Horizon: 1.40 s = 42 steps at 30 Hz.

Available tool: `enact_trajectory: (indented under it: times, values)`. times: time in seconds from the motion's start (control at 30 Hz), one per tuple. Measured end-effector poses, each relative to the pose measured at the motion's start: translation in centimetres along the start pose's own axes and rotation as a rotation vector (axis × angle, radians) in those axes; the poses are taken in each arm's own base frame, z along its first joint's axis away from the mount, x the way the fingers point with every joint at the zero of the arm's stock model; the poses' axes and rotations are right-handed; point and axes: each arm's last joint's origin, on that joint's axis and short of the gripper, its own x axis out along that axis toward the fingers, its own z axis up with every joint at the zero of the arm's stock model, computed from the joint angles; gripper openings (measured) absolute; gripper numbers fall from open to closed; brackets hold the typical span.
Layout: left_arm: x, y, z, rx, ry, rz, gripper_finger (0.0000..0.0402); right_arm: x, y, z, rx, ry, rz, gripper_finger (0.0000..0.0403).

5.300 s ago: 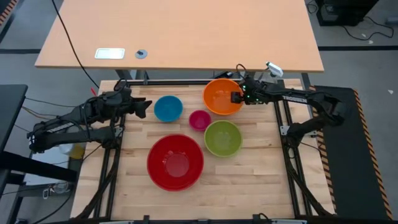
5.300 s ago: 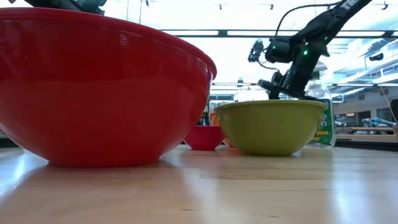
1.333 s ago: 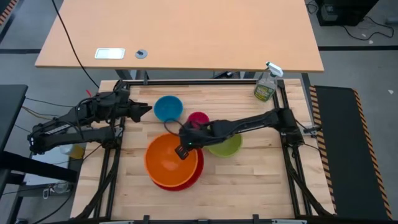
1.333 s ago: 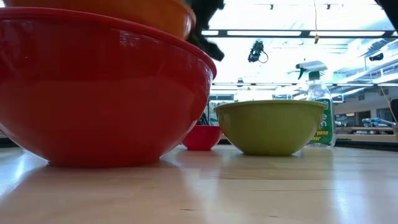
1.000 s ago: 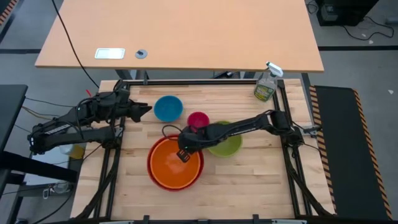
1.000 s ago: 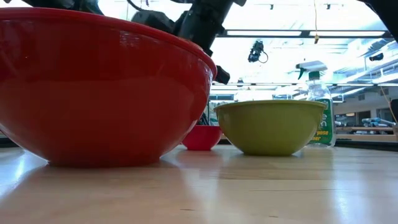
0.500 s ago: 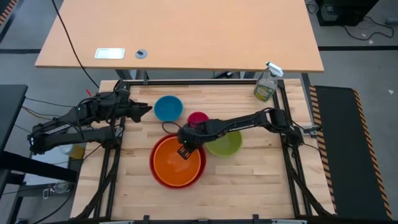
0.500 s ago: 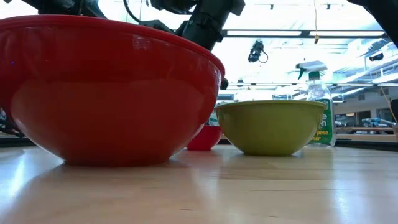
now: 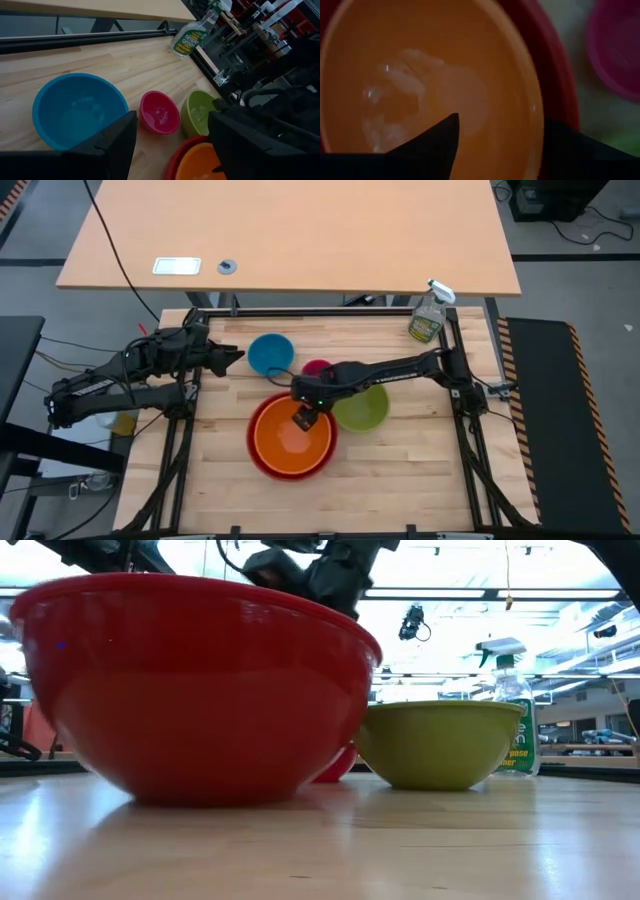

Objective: Nest bowls inside each other
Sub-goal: Stack the orange bowl on top of the red bowl

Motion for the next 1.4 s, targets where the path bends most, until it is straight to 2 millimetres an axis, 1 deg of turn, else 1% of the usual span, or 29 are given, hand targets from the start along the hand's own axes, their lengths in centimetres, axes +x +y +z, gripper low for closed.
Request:
enact_trajectory:
  times: [0.1, 0.2, 0.37, 0.47, 0.53, 0.67, 0.73, 0.83, 0.93, 1.03, 1.1, 1.17, 1.23, 1.33, 1.4]
  values:
    - [0.0, 0.0, 0.0, 0.0, 0.0, 0.0, 0.0247, -1.4, -0.3, -0.3, 0.001, 0.029, -0.056, 0.0275]
    - [0.0, 0.0, 0.0, 0.0, 0.0, 0.0, 0.0247, -2.5, -0.6, -0.6, 0.002, 0.053, -0.103, 0.0277]
    - [0.0, 0.0, 0.0, 0.0, 0.002, 0.002, 0.0247, -4.5, -0.8, -0.6, 0.003, 0.024, -0.089, 0.027]
    - [0.0, 0.2, -0.2, 0.001, 0.02, 0.019, 0.0247, -6.3, -1.2, -0.7, 0.008, 0.001, -0.1, 0.0267]
    - [0.0, 0.3, -0.4, -0.001, 0.039, 0.034, 0.0247, -7.8, -1.7, -0.9, 0.012, -0.02, -0.125, 0.0265]
    - [0.0, 0.4, -0.5, -0.003, 0.06, 0.028, 0.0247, -11.0, -3.4, -1.6, -0.016, -0.049, -0.225, 0.0257]
    - [0.0, 0.4, -0.5, -0.006, 0.061, 0.024, 0.0247, -11.9, -4.8, -1.8, -0.029, -0.032, -0.255, 0.0251]
    - [0.0, 0.4, -0.5, -0.011, 0.061, 0.024, 0.0247, -12.7, -7.3, -2.1, -0.046, -0.015, -0.283, 0.0241]
    - [0.0, 0.3, -0.5, -0.019, 0.06, 0.021, 0.0247, -12.5, -10.1, -2.4, -0.055, -0.002, -0.288, 0.0234]
    - [0.1, 0.2, -0.4, -0.03, 0.064, 0.003, 0.0247, -11.3, -12.7, -2.7, -0.083, 0.025, -0.277, 0.0232]
    - [0.6, -0.3, -0.2, -0.016, 0.078, -0.067, 0.0247, -10.3, -14.2, -3.0, -0.11, 0.051, -0.261, 0.0233]
    - [1.4, -1.0, 0.0, 0.022, 0.117, -0.151, 0.0247, -9.1, -15.4, -3.2, -0.14, 0.081, -0.244, 0.0236]
    - [2.4, -1.6, -0.2, 0.068, 0.158, -0.192, 0.0247, -8.1, -16.4, -3.3, -0.174, 0.115, -0.252, 0.0239]
    - [3.8, -2.0, -0.9, 0.127, 0.222, -0.183, 0.0247, -6.7, -17.5, -3.5, -0.223, 0.158, -0.277, 0.0238]
    - [4.5, -2.1, -1.2, 0.134, 0.252, -0.165, 0.0247, -6.1, -18.0, -3.7, -0.262, 0.165, -0.294, 0.0232]
